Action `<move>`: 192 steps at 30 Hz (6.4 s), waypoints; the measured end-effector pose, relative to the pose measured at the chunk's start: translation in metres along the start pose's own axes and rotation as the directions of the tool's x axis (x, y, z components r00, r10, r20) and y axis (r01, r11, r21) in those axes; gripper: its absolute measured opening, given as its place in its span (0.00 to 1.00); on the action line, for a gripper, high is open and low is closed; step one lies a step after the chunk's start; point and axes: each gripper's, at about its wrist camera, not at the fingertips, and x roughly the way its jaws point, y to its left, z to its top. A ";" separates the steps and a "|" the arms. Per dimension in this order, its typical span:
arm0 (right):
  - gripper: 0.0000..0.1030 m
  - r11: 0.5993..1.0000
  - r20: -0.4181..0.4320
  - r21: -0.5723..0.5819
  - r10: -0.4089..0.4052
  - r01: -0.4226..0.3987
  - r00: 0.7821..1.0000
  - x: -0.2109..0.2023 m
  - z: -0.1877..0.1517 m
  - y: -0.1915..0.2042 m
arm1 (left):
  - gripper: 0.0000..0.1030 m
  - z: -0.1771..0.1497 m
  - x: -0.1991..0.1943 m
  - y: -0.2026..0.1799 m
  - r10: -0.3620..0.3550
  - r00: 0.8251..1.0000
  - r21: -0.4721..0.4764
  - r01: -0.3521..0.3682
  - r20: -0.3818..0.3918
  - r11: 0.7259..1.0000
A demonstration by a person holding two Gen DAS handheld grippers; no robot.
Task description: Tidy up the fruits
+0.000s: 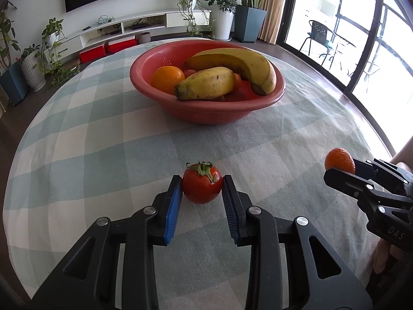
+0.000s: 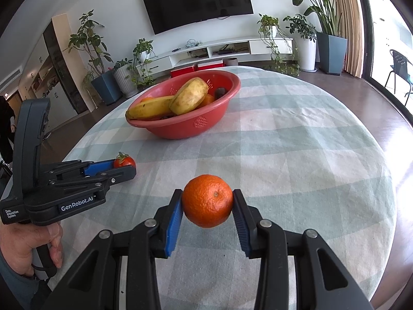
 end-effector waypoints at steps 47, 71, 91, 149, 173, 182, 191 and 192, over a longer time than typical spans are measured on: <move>0.39 0.977 -0.045 -0.208 -0.062 0.051 0.997 0.104 0.165 -0.006 | 0.29 0.143 0.046 0.029 -0.057 0.997 0.021 0.056 0.046 0.998; 0.57 0.985 -0.027 -0.165 -0.065 0.059 0.998 0.082 0.150 -0.018 | 0.85 0.127 0.007 0.029 0.029 0.991 -0.027 -0.026 0.132 0.999; 1.00 0.984 0.430 -0.136 -0.043 0.112 0.902 -0.112 0.069 0.026 | 1.00 0.006 -0.167 -0.052 0.446 0.816 -0.139 -0.426 0.367 0.894; 1.00 0.983 0.131 -0.043 -0.173 0.180 0.976 -0.115 -0.050 0.035 | 1.00 -0.110 -0.135 -0.059 0.311 0.946 -0.249 -0.281 0.094 0.927; 1.00 0.982 0.121 -0.048 -0.176 0.183 0.977 -0.112 -0.057 0.033 | 1.00 -0.114 -0.133 -0.059 0.305 0.948 -0.250 -0.274 0.092 0.928; 1.00 0.982 0.121 -0.048 -0.176 0.183 0.977 -0.113 -0.056 0.034 | 1.00 -0.115 -0.132 -0.059 0.306 0.948 -0.249 -0.275 0.092 0.929; 1.00 0.982 0.120 -0.048 -0.176 0.183 0.977 -0.114 -0.056 0.034 | 1.00 -0.115 -0.133 -0.059 0.304 0.948 -0.249 -0.274 0.092 0.929; 1.00 0.982 0.120 -0.049 -0.176 0.183 0.977 -0.114 -0.056 0.034 | 1.00 -0.116 -0.132 -0.059 0.305 0.948 -0.249 -0.274 0.092 0.929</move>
